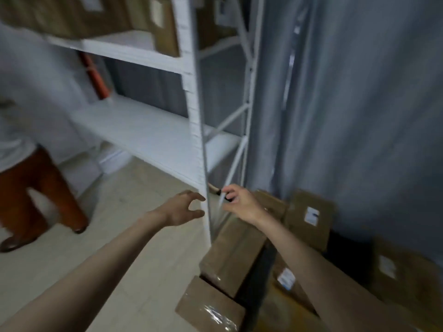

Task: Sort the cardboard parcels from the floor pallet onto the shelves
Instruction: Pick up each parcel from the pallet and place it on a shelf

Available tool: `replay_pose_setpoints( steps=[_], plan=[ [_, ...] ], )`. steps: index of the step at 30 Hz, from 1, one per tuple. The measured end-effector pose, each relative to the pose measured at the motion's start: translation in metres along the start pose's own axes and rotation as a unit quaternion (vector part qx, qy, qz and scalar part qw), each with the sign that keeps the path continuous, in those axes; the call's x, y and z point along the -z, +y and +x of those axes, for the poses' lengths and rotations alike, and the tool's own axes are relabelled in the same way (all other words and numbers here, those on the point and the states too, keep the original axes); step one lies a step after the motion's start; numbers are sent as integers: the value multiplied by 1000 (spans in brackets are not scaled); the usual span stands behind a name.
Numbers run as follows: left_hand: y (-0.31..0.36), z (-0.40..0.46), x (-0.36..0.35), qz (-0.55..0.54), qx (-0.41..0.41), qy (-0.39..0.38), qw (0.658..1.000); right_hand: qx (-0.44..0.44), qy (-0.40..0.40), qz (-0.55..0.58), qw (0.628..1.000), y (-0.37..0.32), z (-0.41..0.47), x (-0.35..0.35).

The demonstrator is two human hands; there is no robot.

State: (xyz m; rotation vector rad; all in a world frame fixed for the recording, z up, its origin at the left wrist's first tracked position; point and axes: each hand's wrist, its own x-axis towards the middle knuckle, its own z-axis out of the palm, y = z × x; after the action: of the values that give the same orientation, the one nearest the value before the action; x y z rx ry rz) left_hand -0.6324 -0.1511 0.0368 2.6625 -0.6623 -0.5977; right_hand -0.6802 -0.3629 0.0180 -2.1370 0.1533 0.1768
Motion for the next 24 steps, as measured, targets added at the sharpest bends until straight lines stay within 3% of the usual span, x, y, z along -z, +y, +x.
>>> replay_pose_setpoints(
  steps=[12, 24],
  plan=[
    [-155, -71, 164, -9, 105, 141, 984, 157, -60, -31, 985, -221, 111, -93],
    [-252, 31, 356, 45, 97, 248, 963, 241, 11, 0, 970, -363, 298, -92]
  ],
)
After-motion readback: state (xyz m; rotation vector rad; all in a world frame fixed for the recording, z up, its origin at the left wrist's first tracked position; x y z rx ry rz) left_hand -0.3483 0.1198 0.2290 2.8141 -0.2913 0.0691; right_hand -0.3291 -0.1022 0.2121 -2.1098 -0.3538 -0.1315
